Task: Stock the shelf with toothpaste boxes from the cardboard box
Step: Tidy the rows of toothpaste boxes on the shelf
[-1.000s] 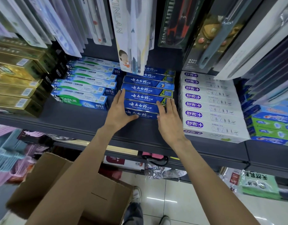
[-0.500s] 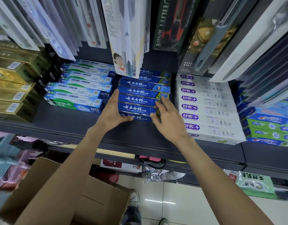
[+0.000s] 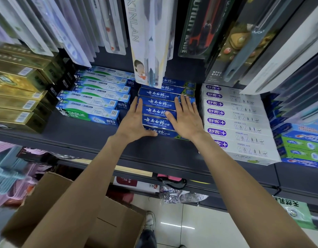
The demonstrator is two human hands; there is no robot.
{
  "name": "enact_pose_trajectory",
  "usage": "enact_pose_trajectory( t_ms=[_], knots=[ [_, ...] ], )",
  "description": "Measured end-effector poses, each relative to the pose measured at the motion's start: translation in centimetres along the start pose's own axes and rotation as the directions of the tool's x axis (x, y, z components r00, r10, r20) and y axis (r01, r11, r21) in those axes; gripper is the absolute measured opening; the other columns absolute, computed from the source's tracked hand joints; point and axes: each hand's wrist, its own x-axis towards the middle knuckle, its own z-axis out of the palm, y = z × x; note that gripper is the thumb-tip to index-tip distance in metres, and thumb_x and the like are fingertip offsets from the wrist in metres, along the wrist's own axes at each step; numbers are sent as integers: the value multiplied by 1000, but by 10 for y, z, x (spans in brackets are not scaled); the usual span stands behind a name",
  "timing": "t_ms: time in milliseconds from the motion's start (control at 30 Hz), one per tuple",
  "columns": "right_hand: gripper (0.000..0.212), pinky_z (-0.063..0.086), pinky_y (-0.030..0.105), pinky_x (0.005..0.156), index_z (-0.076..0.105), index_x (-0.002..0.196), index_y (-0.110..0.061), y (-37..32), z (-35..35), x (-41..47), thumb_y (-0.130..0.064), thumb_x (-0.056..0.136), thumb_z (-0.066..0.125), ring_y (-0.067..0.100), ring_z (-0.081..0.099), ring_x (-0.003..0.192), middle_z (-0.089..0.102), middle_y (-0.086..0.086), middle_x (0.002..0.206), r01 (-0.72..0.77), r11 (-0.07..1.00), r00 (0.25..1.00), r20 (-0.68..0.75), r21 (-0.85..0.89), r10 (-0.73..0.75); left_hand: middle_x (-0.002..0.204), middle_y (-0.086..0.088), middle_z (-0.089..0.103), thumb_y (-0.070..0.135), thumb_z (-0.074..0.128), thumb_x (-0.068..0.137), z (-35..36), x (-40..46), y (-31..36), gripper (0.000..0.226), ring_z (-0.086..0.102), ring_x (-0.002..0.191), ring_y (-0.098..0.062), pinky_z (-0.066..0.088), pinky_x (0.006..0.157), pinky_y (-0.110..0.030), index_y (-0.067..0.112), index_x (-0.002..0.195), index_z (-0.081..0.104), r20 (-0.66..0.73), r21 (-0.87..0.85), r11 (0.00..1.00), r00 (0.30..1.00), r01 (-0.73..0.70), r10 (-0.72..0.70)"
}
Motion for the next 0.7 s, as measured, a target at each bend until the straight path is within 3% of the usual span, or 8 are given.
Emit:
enact_pose_trajectory(
  t_ms=[67, 133, 267, 467, 700],
  knots=[
    [71, -8, 37, 118, -1, 151, -13, 0, 1, 0, -55, 97, 17, 21, -9, 146, -4, 9, 159, -3, 1000, 1000, -6, -5, 3, 159, -5, -7, 56, 81, 58, -4, 0, 1, 133, 4, 146, -21, 23, 114, -41, 15, 151, -5, 15, 24, 1000, 1000, -1, 1],
    [71, -8, 38, 118, -2, 151, -13, -1, 3, 0, -55, 97, 17, 21, -9, 146, -5, 9, 159, -8, 1000, 1000, -14, -16, 7, 159, -4, -8, 64, 67, 70, -8, 1, 6, 118, -1, 146, -19, 17, 115, -39, 17, 151, -4, -30, 14, 1000, 999, 14, -14],
    [71, -8, 38, 118, -1, 151, -13, 0, 6, 0, -56, 97, 16, 20, -9, 146, -4, 9, 159, -8, 1000, 999, -37, -18, 7, 159, -6, -7, 59, 39, 91, -8, 22, 14, 86, -7, 146, -18, 10, 117, -37, 11, 151, 0, -126, 51, 997, 990, 63, -56],
    [71, -8, 38, 119, -1, 151, -13, -1, 8, 0, -56, 97, 16, 20, -9, 146, -3, 9, 159, -13, 1000, 998, -57, -11, 13, 159, -8, -8, 61, 42, 89, 3, 34, 15, 92, 8, 146, -21, 26, 112, -37, 7, 151, 0, -70, 118, 985, 991, 123, -116],
    [70, -7, 36, 119, 1, 151, -12, 0, 11, 1, -54, 97, 17, 16, -7, 146, -1, 6, 159, 4, 1000, 996, -84, 4, -4, 160, -7, -2, 61, 43, 88, 5, 35, 10, 92, 12, 146, -20, 28, 111, -36, 7, 151, 4, -96, 105, 991, 992, 89, -79]
  ],
)
